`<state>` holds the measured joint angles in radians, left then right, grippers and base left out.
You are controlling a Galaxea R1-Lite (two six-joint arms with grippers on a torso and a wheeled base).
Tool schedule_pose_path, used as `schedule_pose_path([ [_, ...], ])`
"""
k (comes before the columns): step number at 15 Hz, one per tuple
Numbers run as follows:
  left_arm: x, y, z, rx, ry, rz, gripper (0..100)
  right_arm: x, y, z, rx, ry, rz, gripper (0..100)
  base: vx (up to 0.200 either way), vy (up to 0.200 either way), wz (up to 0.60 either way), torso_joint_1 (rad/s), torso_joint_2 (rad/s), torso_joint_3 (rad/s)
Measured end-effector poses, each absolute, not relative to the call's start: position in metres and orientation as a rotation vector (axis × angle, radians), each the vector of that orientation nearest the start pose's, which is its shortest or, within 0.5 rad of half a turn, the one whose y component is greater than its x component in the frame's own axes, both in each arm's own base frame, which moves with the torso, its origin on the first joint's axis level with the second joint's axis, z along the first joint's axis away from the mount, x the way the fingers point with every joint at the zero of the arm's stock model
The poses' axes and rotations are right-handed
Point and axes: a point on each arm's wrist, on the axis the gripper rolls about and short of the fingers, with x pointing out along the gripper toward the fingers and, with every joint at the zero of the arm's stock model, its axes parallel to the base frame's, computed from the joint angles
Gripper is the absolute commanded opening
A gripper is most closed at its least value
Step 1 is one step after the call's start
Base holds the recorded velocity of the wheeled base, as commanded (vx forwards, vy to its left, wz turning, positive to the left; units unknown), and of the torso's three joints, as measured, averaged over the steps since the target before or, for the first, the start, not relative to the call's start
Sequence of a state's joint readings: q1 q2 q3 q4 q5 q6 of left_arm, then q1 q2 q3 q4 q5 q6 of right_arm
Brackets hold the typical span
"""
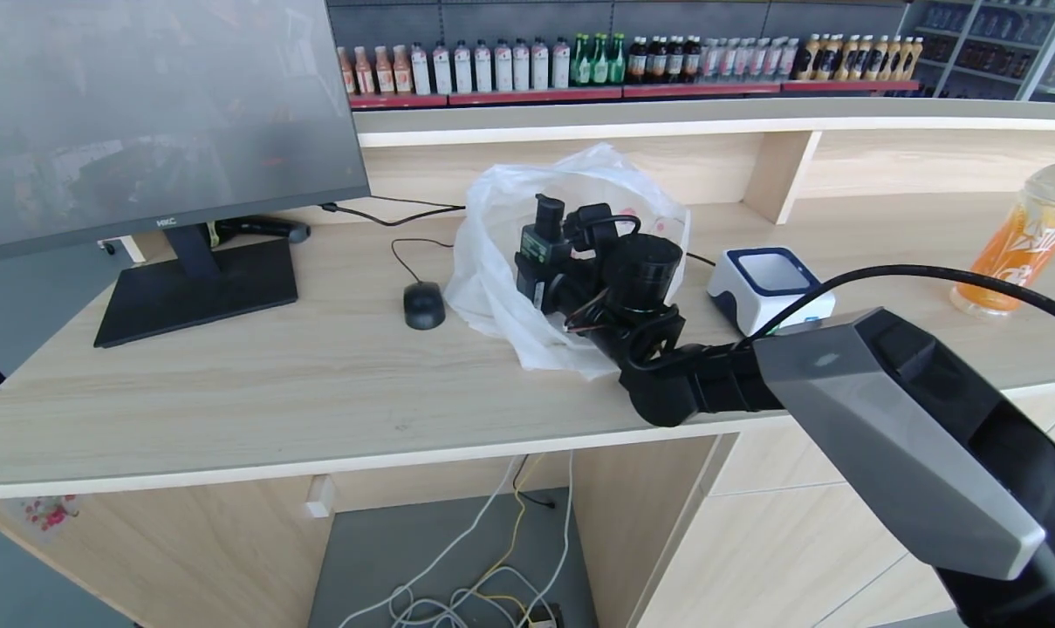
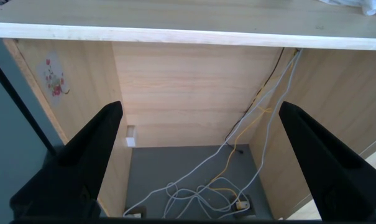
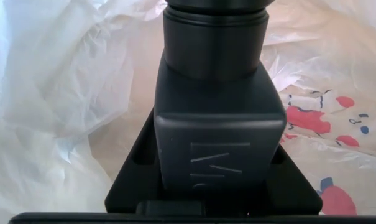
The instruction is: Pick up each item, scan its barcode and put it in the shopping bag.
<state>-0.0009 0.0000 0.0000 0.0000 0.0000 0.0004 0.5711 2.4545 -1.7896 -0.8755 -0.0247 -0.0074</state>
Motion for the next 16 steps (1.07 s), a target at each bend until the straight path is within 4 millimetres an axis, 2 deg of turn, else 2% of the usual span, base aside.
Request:
schedule_pose_path([
  [13,-0.023,0.000,0.075,0.000,0.000,-0.001,100,0.434,0.284,0.152,0.035,-0.199,0.550,0,0.000,0.000,0.00,0.000,0.00,0.000],
  [14,-0.023,0.000,0.075,0.000,0.000,-0.001,100,0.434,0.284,0.151,0.035,-0.197,0.551,100,0.000,0.000,0.00,0.000,0.00,0.000],
  [16,-0.023,0.000,0.075,0.000,0.000,-0.001,100,0.435,0.284,0.149,0.033,-0.187,0.551,100,0.000,0.000,0.00,0.000,0.00,0.000],
])
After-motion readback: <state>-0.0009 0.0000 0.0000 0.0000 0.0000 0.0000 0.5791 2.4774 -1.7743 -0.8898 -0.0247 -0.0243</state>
